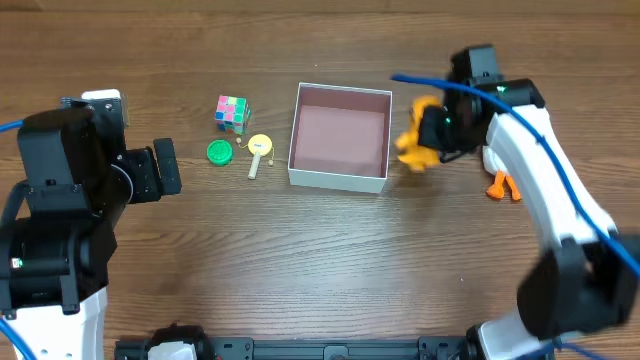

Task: Pack container
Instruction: 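Carry the orange dinosaur into the white box and release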

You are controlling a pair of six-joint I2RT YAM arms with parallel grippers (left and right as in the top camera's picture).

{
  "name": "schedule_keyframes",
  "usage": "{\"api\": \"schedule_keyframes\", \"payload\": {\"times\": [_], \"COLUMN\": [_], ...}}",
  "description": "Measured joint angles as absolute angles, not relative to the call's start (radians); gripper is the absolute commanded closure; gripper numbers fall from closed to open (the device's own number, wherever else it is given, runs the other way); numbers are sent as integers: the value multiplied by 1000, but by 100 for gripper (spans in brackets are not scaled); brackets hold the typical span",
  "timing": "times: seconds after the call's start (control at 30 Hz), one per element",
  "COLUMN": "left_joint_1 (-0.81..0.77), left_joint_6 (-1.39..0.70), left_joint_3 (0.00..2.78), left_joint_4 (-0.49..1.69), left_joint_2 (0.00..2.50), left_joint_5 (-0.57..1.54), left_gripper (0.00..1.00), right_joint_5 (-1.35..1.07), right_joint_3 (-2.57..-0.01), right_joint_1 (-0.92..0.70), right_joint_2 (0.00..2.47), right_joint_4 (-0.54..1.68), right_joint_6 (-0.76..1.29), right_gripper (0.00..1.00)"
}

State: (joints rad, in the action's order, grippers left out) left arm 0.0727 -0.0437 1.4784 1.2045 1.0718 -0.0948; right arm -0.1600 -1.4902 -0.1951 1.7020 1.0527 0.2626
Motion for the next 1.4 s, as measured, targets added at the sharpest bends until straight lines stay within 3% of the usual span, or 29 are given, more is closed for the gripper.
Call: {"api": "schedule_keyframes", "payload": {"times": [0.13,0.23,0.5,0.57,0.67,0.7,0.73,0.8,1.0,1.17,1.27,1.4], "left_joint_1": [73,73,73,73,73,73,73,73,73,73,73,73], "left_joint_6": [-44,-44,-44,-44,-44,-44,-44,-44,-20,3,4,4], "left_joint_3": [1478,1478,1478,1478,1478,1478,1478,1478,1478,1479,1484,1498], "left_joint_4": [1205,1205,1205,1205,1204,1193,1164,1136,1160,1184,1191,1208], "left_joint_2": [1089,1114,1194,1217,1261,1274,1288,1322,1332,1168,1018,914], "left_joint_5": [-99,-102,-102,-102,-102,-101,-95,-79,-71,-67,-68,-68], "left_gripper": [0,0,0,0,0,0,0,0,0,0,0,0], "right_joint_5": [-140,-53,-65,-89,-115,-120,-124,-122,-50,12,23,49], "right_joint_3": [-1527,-1527,-1525,-1525,-1525,-1525,-1525,-1525,-1525,-1525,-1527,-1530], "right_joint_1": [-400,-512,-530,-532,-533,-536,-542,-554,-564,-519,-421,-152], "right_joint_2": [1583,1669,2009,2038,2051,2051,2051,2051,1994,1686,1523,1465], "right_joint_4": [908,813,637,617,614,618,626,639,721,850,936,1087], "right_joint_6": [336,398,484,490,487,484,479,459,444,443,443,443], "right_gripper": [96,96,96,91,58,52,38,0,0,0,0,0]}}
